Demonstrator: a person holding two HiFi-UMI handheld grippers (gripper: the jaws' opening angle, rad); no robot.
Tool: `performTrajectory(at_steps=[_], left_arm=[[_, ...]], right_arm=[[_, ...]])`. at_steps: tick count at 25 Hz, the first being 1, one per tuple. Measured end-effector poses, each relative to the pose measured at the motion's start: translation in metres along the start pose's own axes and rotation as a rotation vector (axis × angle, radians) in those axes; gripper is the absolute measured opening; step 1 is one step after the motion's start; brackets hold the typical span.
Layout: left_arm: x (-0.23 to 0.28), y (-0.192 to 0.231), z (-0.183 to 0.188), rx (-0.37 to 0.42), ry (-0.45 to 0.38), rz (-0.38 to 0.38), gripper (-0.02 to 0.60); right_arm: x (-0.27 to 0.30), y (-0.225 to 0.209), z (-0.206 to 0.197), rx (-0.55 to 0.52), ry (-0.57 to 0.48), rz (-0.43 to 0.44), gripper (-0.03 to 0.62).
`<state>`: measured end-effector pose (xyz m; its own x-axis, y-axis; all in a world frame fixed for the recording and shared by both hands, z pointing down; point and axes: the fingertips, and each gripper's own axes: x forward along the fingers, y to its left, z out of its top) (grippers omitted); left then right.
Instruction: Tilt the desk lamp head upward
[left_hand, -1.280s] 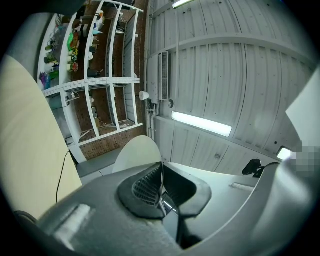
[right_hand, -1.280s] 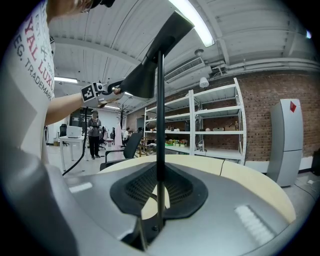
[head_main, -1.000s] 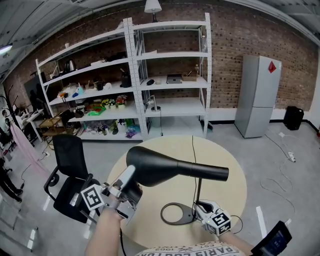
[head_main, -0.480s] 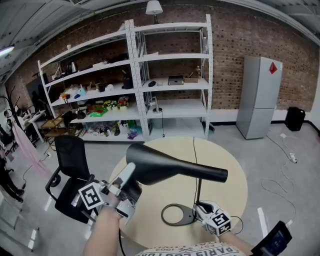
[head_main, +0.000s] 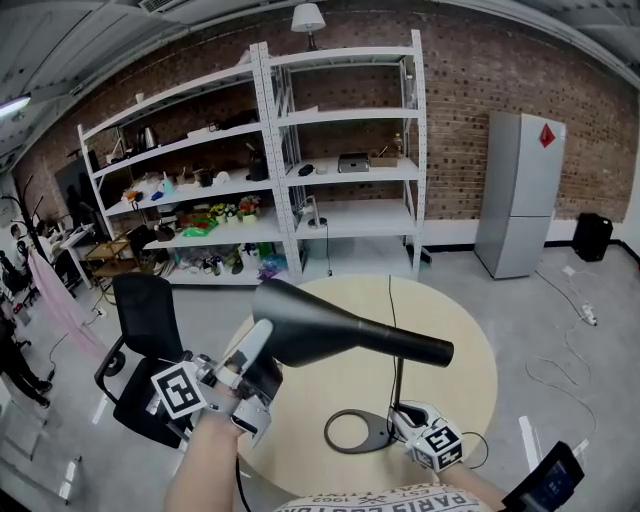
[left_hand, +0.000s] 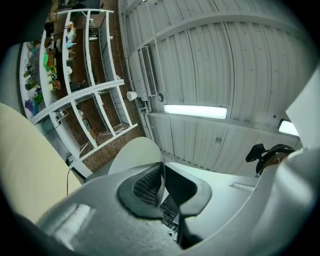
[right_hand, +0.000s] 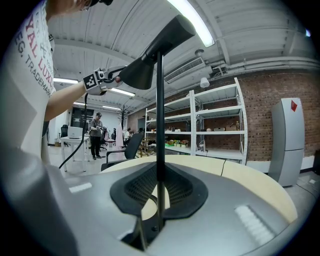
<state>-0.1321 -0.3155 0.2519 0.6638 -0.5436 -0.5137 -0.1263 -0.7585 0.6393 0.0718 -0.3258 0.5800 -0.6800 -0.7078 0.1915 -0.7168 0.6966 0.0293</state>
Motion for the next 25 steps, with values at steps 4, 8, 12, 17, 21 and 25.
performTrajectory(at_steps=[4, 8, 12, 17, 21, 25], left_arm=[[0.002, -0.005, 0.000, 0.025, 0.012, 0.006, 0.014], [0.008, -0.014, 0.002, 0.046, 0.021, -0.003, 0.017], [0.010, -0.017, -0.002, 0.057, 0.025, 0.005, 0.018], [0.013, -0.024, -0.001, 0.110, 0.032, 0.012, 0.018], [0.017, -0.030, 0.001, 0.129, 0.039, 0.011, 0.020], [0.019, -0.032, -0.002, 0.144, 0.049, 0.015, 0.020]], right_arm=[[0.000, 0.001, -0.002, 0.001, -0.003, -0.003, 0.045], [-0.001, 0.001, 0.002, 0.002, -0.003, -0.003, 0.045], [-0.002, 0.000, 0.001, 0.004, -0.005, -0.005, 0.046], [-0.002, 0.001, -0.001, -0.004, -0.002, -0.003, 0.045], [-0.001, 0.000, 0.000, -0.004, 0.001, -0.005, 0.044], [-0.002, -0.001, 0.000, -0.002, -0.001, -0.006, 0.045]])
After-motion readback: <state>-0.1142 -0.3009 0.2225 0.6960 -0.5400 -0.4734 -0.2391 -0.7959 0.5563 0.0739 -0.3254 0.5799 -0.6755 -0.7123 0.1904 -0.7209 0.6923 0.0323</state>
